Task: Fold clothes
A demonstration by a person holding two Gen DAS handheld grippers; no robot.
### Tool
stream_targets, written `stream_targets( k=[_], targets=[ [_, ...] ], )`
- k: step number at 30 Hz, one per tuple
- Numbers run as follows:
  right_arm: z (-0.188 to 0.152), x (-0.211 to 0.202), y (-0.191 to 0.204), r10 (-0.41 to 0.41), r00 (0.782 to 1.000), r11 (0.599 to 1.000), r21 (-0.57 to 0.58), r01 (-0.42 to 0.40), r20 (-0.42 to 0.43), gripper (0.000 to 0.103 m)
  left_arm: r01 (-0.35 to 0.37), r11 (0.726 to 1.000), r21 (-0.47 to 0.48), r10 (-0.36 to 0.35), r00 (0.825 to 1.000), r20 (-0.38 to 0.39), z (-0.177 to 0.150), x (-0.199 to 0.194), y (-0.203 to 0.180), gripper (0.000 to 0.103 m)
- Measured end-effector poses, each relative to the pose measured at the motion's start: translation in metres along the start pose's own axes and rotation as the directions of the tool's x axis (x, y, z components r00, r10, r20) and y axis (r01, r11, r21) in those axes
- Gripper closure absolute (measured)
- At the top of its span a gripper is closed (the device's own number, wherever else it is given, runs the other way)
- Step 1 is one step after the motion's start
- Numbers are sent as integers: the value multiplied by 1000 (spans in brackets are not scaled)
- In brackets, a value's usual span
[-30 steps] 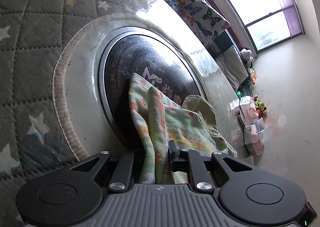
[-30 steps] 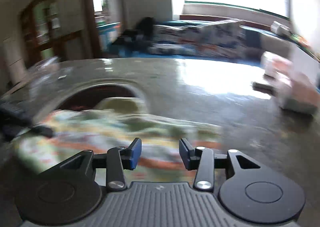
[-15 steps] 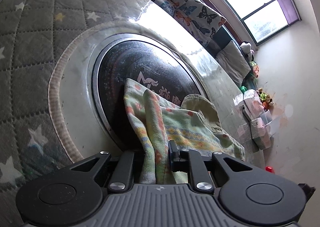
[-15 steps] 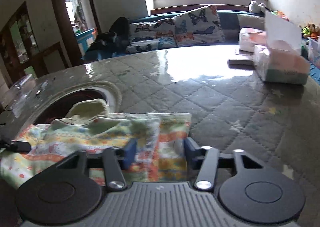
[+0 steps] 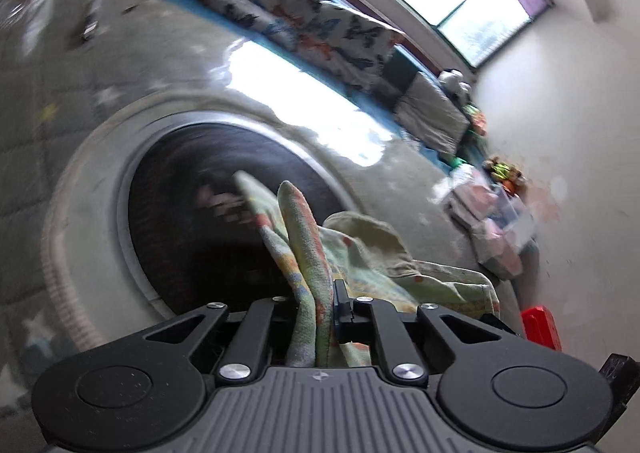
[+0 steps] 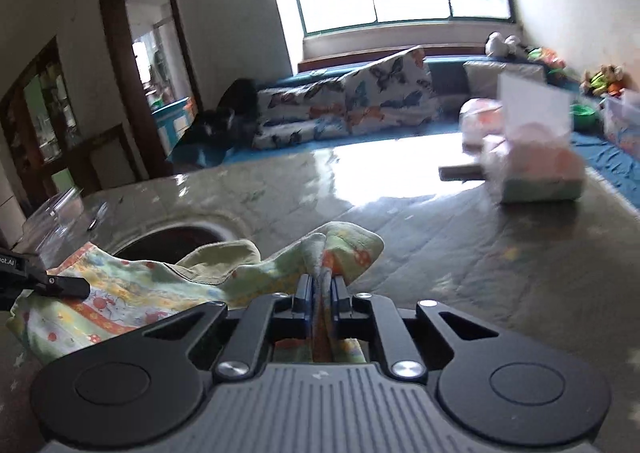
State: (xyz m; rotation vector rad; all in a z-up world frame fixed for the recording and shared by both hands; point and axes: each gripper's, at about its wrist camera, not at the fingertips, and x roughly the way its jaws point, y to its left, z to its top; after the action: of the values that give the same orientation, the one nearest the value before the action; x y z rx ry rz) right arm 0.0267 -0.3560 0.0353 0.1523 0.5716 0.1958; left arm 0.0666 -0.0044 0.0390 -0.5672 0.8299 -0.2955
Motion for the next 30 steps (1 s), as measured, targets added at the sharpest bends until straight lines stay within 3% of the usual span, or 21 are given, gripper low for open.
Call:
stream_targets(
  k=[6, 9, 15, 20, 22, 23, 30],
  targets=[
    [12, -34, -37, -113, 992, 993, 24, 112, 52, 95, 67, 994, 82, -65, 997, -33, 0, 28, -51, 93],
    [17, -48, -57, -172, 982, 985, 36, 169, 76, 101, 97, 988, 116, -91, 994, -58, -4, 43, -74, 93],
    [19, -63, -95, -276, 959, 960, 72, 271, 67, 101, 91, 982, 165, -73, 991, -115, -13, 74, -105, 93],
    [2, -50, -114, -215, 976, 971, 106, 216, -26, 89, 49, 984, 172, -28, 992, -121, -14, 78, -102, 93],
    [-6, -39, -114, -175, 983, 977, 115, 181, -58, 62, 29, 985, 168, -8, 993, -120, -13, 77, -98, 93],
    [-9, -33, -113, -163, 984, 978, 123, 170, -68, 59, 18, 986, 166, 2, 993, -121, -12, 77, -96, 93],
    [-23, -4, -112, -104, 989, 974, 191, 122, -102, 59, -32, 988, 154, 52, 990, -128, -13, 78, -83, 91]
  ],
)
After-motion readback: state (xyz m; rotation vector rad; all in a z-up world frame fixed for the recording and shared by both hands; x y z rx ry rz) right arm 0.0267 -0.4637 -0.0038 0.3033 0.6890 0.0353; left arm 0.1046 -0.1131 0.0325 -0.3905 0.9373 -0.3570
